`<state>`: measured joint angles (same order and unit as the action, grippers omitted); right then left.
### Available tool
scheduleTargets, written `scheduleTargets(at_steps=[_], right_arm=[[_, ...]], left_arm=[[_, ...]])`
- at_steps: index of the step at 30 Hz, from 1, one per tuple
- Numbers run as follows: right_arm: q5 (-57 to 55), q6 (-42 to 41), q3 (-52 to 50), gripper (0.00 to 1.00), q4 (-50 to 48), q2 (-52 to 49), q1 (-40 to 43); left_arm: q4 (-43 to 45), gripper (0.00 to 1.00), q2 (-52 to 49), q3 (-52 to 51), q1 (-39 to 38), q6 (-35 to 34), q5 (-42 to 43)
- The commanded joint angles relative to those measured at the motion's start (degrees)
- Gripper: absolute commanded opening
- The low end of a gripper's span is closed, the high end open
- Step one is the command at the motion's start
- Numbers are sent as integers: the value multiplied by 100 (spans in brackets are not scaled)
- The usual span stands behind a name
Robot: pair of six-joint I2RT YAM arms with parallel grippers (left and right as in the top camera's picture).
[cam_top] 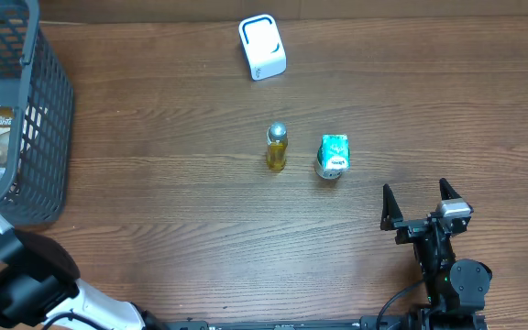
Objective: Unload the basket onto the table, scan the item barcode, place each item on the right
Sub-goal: 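Reach the left gripper into the basket and grasp a green packet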
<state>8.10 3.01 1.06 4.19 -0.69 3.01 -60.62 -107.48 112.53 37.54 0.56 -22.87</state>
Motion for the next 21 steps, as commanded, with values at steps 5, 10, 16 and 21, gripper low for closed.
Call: scheduleTargets(at_steps=[5, 10, 16, 21], right_arm=[[-57, 4, -61, 100, -17, 50, 13], [-57, 4, -61, 100, -17, 50, 13], [-57, 4, -61, 100, -17, 50, 13], [-57, 7, -61, 100, -17, 50, 13]], left_arm=[[402, 73, -868, -472, 258, 1189, 866], [658, 65, -1252, -472, 219, 1370, 898], [999, 67, -1668, -472, 221, 1495, 896], [1453, 75, -1912, -472, 205, 2020, 898]])
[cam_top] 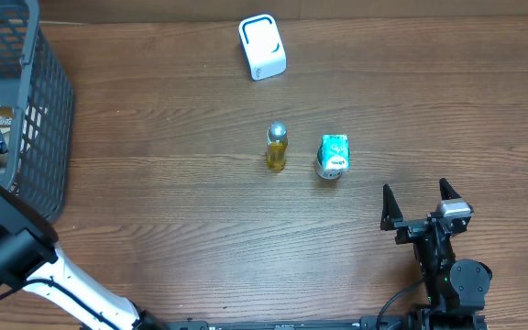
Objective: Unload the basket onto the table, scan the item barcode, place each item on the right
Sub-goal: 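Reach the left gripper into the basket and grasp a green packet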
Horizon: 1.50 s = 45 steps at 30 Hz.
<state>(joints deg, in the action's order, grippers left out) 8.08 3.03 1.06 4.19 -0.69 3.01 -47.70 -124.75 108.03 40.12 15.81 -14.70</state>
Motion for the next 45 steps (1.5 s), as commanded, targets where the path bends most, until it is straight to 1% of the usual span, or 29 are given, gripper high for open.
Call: scheduleTargets(at_steps=[1, 5, 9, 13, 15, 17, 18, 19, 21, 22, 23, 25, 28, 30, 33, 37, 40, 42, 43, 45], right_arm=[[-55, 2, -61, 100, -17, 50, 13], [-55, 2, -61, 100, -17, 50, 13], [-55, 2, -61, 100, -17, 50, 13], [-55, 2, -61, 100, -17, 50, 13], [-55, 2, -61, 100, -17, 50, 13], [-55, 2, -61, 100, -17, 50, 13], [-55, 2, -61, 100, -17, 50, 13], [-55, 2, -61, 100, -17, 50, 13], [-55, 2, -61, 100, -17, 50, 13], [-55, 2, -61, 100, -17, 50, 13], [-55, 2, -61, 100, -17, 50, 13], [-55, 2, -61, 100, -17, 50, 13], [-55, 2, -61, 100, -17, 50, 13], [-55, 2, -61, 100, -17, 50, 13], [-55, 2, -61, 100, -17, 50, 13], [-55, 2, -61, 100, -17, 50, 13], [-55, 2, -61, 100, -17, 50, 13], [-55, 2, -61, 100, -17, 50, 13], [-55, 2, -61, 100, -17, 50, 13], [-55, 2, -61, 100, -17, 50, 13]], left_arm=[[229, 72, -195, -22, -61, 573, 81], [479, 66, -225, -22, -48, 601, 105], [560, 60, -315, -22, -37, 584, 391], [612, 64, -584, -22, -37, 588, 420], [619, 64, -726, -22, -37, 588, 417], [619, 61, -841, -22, -37, 588, 400], [616, 54, -894, -22, -37, 586, 361], [603, 42, -909, -22, -37, 588, 356], [595, 4, -894, -20, -37, 584, 358], [595, 4, -815, -17, -46, 581, 304], [597, 4, -669, -17, -96, 560, 13], [654, 4, -424, -17, -168, 291, -389], [754, 4, 107, -17, -297, -13, -723], [820, 4, 520, -17, -382, -155, -793], [966, 4, 1235, -17, -509, -496, -660], [1029, 4, 2236, -17, -667, -1189, -157], [997, 4, 2914, -17, -769, -2052, 415], [890, 4, 3344, -17, -868, -2846, 1152], [782, 5, 3530, -17, -916, -3115, 1565], [531, 4, 3823, -17, -1032, -3300, 2350]])
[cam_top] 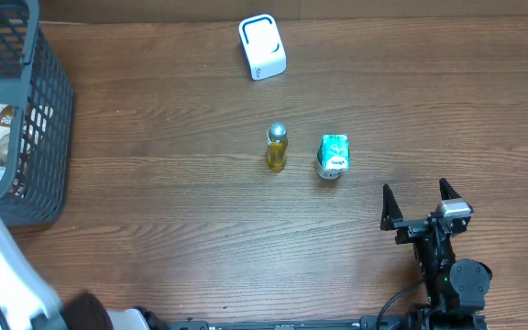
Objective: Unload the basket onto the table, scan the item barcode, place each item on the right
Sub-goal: 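Reach the left gripper into the basket and grasp a green packet, then carry the green packet with the left gripper toward the scanner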
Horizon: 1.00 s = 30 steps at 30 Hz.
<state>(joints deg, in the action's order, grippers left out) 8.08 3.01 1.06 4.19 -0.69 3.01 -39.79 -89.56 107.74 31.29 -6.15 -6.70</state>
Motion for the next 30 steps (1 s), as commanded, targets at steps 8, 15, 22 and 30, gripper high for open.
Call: scheduleTargets(at_steps=[8, 15, 22, 30], right_arm=[[-55, 4, -61, 100, -17, 50, 13], [-55, 4, -61, 100, -17, 50, 13], [-55, 4, -61, 100, -17, 50, 13], [-55, 4, -61, 100, -17, 50, 13]], left_arm=[[-2411, 4, 625, -15, -721, -1093, 2876], [-3226, 5, 52, -693, -1580, -1209, 2852], [-2741, 4, -527, -1904, -2682, -1416, 2249], [-2035, 5, -1447, -2629, -4166, -2223, 1246]])
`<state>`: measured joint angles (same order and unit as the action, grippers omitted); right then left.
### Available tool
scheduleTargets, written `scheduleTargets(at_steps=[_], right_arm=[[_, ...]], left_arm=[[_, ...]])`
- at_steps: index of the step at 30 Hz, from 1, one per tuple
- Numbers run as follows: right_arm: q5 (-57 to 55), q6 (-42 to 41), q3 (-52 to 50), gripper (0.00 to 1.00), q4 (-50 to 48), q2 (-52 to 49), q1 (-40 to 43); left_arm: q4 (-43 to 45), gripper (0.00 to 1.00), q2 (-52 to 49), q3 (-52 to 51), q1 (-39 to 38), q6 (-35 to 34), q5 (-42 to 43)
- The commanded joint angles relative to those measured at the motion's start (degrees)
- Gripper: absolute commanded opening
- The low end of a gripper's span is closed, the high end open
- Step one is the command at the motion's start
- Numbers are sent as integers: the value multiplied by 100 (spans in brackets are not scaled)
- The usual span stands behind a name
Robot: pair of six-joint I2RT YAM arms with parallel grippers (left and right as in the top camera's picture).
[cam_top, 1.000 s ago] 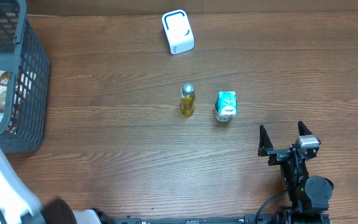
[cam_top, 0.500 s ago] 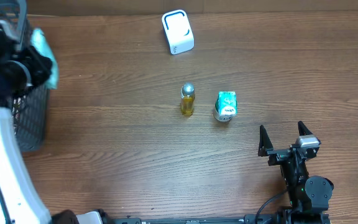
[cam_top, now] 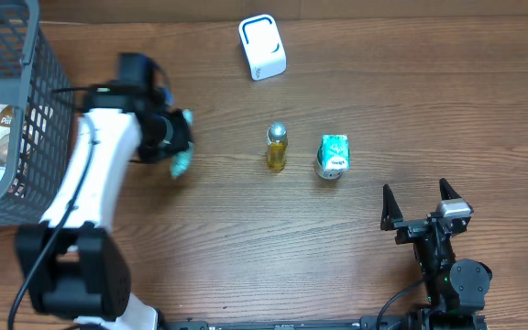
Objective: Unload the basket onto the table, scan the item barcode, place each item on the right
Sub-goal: 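Carry the green packet with the left gripper toward the scanner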
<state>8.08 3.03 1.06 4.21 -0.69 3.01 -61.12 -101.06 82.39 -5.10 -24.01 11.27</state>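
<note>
My left gripper hangs over the table to the left of centre, shut on a small teal packet that sticks out below it. The white barcode scanner stands at the back of the table, off to the right of the packet. Near the front right edge, my right gripper rests open with nothing between its fingers.
A grey mesh basket holding several packaged items stands at the far left. A yellow bottle with a silver cap and a teal and white carton stand mid-table, right of the left gripper.
My left arm was at the frame's left edge by the basket. Now it reaches over the table right of the basket, with a teal packet in its gripper. The right arm has not moved.
A teal packet lay in the basket while my left arm was low at the left. The gripper then sat inside the basket. Later the arm was at the frame's left edge. Now the packet is out of the basket, held over the table.
</note>
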Motion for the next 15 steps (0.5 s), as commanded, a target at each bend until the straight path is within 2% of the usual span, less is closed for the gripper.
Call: scheduleTargets(at_steps=[1, 6, 10, 13, 15], right_arm=[[-55, 2, -61, 100, -20, 50, 13], [-55, 2, -61, 100, -20, 50, 13], [-55, 2, -61, 100, -20, 50, 13], [-55, 2, -61, 100, -20, 50, 13], [-55, 2, -61, 100, -20, 50, 13]], left_arm=[[160, 4, -411, -94, -715, -468, -675], [422, 4, -852, -94, -1488, -769, -1423], [564, 4, -1115, -94, -1884, -881, -1493], [612, 15, -1207, -94, -1985, -881, -1488], [595, 30, -1209, -92, -1974, -881, -1467]])
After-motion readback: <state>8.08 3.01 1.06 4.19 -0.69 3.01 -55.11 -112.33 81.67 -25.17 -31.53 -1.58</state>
